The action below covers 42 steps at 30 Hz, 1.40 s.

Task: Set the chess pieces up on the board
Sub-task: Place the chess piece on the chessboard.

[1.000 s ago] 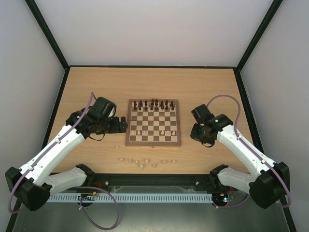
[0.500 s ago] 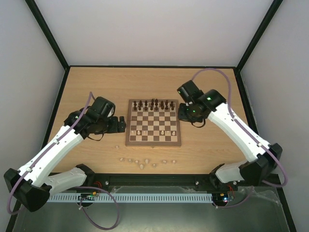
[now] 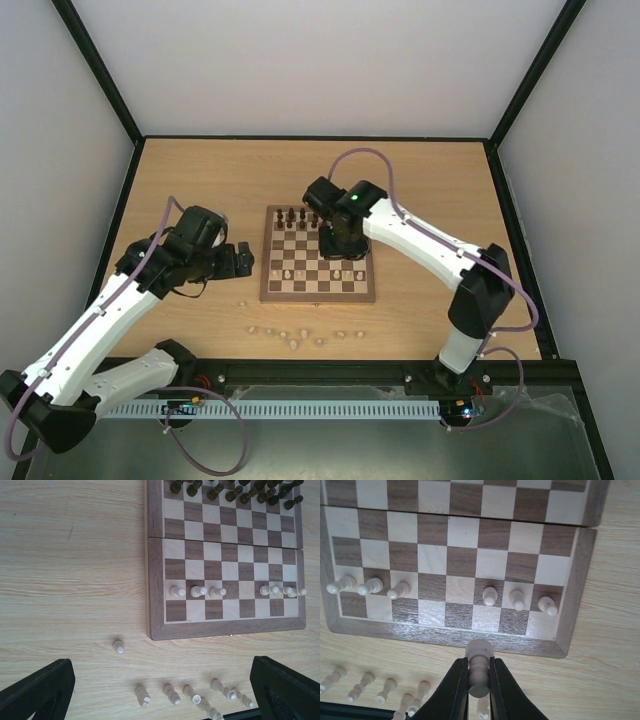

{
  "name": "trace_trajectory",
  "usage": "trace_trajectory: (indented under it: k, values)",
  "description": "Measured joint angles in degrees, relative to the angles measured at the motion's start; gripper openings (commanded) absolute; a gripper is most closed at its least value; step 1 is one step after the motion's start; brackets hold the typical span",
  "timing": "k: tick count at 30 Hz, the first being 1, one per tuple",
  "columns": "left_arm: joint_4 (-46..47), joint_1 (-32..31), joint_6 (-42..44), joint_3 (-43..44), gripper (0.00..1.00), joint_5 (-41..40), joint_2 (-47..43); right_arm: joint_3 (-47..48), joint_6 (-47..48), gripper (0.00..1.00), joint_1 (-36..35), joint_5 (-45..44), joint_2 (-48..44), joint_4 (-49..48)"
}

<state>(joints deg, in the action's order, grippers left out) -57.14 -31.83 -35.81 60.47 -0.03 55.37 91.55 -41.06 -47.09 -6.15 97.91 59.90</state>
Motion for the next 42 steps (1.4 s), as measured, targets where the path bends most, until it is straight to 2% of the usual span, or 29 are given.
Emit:
trace_trajectory:
  k: [12, 28, 42]
  values:
    - [-1.3, 0.0, -0.7, -0.1, 0.99, -0.3, -1.0, 1.5, 0.6, 0.05, -2.8, 0.9, 9.7, -3.7]
    - [-1.6, 0.0, -0.7, -0.1, 0.99, -0.5, -1.6, -6.1, 0.2, 0.05, -3.1, 1.2, 11.9, -11.9]
    - [-2.0, 0.0, -0.8, -0.5, 0.99, -0.5, -2.2, -8.2, -0.4, 0.06, -3.1, 1.2, 12.9, -14.6]
